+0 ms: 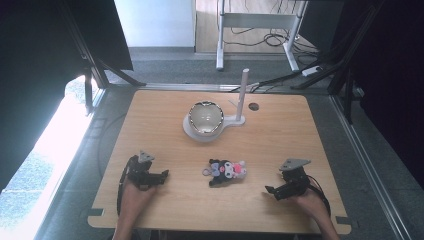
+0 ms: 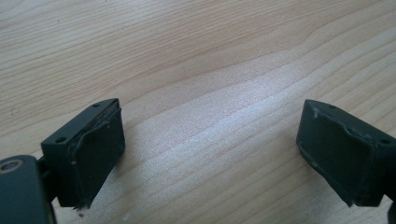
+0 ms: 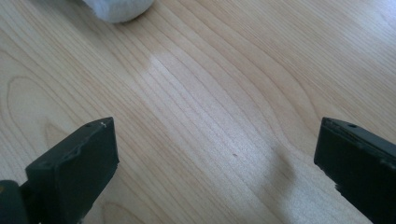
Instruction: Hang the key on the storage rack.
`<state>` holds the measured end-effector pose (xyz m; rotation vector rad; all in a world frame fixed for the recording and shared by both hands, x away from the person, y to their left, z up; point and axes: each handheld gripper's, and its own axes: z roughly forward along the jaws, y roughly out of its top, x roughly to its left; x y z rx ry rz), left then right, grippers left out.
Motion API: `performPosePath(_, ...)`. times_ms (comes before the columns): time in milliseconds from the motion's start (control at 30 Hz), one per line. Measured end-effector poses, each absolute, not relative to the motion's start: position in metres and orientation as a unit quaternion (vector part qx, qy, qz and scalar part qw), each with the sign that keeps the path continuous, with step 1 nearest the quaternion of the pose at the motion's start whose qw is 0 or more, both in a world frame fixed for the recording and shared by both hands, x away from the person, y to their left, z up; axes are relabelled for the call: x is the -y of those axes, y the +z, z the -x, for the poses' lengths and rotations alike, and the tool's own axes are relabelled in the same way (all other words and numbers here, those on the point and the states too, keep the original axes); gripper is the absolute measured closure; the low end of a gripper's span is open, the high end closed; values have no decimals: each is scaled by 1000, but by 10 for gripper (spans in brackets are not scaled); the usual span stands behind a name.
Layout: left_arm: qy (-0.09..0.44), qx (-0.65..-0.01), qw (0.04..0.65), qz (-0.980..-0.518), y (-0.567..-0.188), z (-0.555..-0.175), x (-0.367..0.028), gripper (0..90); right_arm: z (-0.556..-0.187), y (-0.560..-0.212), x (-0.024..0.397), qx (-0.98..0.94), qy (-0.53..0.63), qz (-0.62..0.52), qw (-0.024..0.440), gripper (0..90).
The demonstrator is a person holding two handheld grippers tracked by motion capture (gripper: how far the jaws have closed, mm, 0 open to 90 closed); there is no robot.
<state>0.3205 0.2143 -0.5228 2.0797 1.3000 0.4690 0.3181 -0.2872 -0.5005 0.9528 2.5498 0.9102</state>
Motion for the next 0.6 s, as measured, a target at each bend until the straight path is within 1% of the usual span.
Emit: performPosePath(600, 178, -494, 317, -790, -523, -321, -214, 77, -330, -489, 271, -900, 298, -296, 119, 0)
